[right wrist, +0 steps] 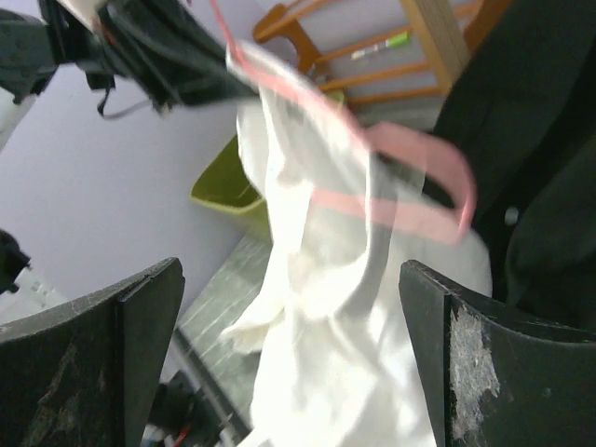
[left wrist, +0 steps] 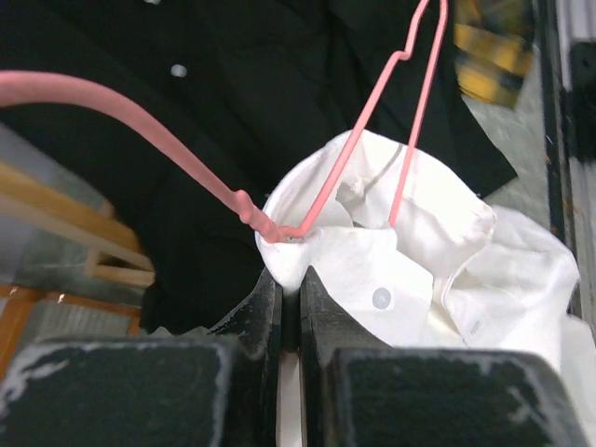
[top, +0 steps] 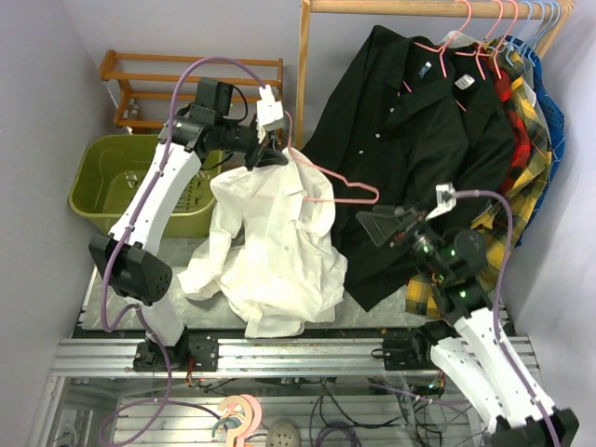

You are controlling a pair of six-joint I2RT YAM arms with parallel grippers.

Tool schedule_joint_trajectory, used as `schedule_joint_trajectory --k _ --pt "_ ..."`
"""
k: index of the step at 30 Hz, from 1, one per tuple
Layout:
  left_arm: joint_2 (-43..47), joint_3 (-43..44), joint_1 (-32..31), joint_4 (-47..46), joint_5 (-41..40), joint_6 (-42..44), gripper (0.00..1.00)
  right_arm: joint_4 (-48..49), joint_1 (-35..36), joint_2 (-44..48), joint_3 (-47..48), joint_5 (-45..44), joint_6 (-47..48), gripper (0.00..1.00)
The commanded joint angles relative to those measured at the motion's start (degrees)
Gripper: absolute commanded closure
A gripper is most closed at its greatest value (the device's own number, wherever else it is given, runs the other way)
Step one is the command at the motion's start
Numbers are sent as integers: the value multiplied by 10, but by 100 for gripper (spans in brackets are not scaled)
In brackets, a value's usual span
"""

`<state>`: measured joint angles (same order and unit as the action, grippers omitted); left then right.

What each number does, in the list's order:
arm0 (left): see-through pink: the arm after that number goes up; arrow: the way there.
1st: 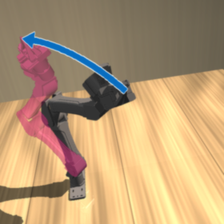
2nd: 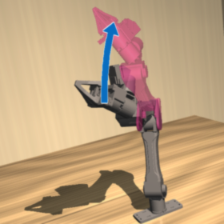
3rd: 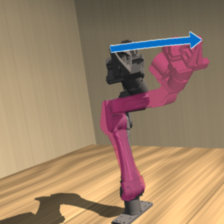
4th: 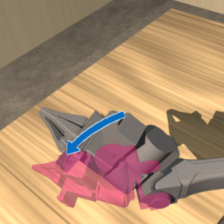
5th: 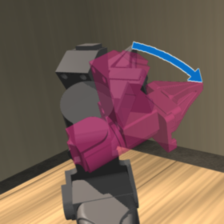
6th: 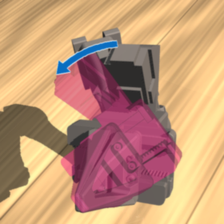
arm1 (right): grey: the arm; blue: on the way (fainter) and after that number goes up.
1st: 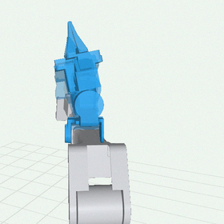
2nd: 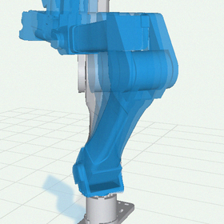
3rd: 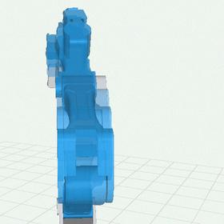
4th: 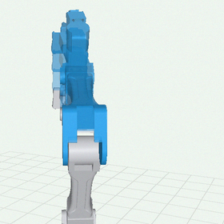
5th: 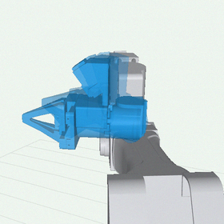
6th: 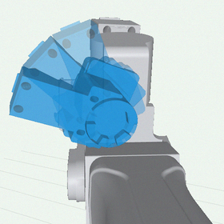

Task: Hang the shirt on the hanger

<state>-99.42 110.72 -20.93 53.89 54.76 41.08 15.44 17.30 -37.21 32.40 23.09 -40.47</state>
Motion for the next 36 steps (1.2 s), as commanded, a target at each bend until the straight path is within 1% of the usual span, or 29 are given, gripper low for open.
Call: schedule_joint_trajectory --k 1,3,5,7,11,14,16,17,19,21,23,25,27,29,32,34,36 --pt "36 -6 -5 -181 -90 -198 93 -67 -2 115 -80 -9 -137 1" --pt "45 -10 -6 -201 -95 -227 93 -67 -2 133 -93 -21 -172 4" --pt "56 -18 -7 -214 -92 -241 93 -73 -2 120 -92 -27 -175 9" --pt "63 -19 -8 -215 -86 -249 93 -52 -2 95 -93 -33 -171 11" --pt "76 -28 -10 -211 -81 -253 93 69 -1 28 -107 -45 -190 15" --pt "84 -34 -10 -205 -88 -249 93 143 -1 -39 -103 -53 -208 23" --pt "89 -33 -10 -201 -96 -248 93 191 -1 -78 -109 -52 -210 25" --pt "90 -30 -10 -197 -99 -247 93 215 0 -92 -116 -51 -198 24" --pt "92 -26 -10 -194 -105 -246 93 262 1 -107 -135 -45 -138 16" --pt "92 -21 -10 -190 -107 -245 93 321 7 -92 -178 -62 -68 10" --pt "93 -18 -10 -189 -106 -247 93 374 14 -67 -224 -98 -13 9" --pt "93 -16 -10 -186 -105 -251 93 353 23 -54 -227 -114 39 9" --pt "95 -16 -10 -183 -103 -254 93 340 47 -59 -221 -135 80 11" --pt "98 -16 -10 -179 -101 -255 93 364 83 -64 -227 -172 115 12" --pt "102 -21 -11 -171 -97 -252 93 407 147 -97 -224 -237 169 16" --pt "105 -26 -11 -169 -97 -250 93 444 167 -133 -216 -256 182 19" --pt "108 -31 -12 -169 -96 -250 93 487 173 -176 -210 -264 178 23"
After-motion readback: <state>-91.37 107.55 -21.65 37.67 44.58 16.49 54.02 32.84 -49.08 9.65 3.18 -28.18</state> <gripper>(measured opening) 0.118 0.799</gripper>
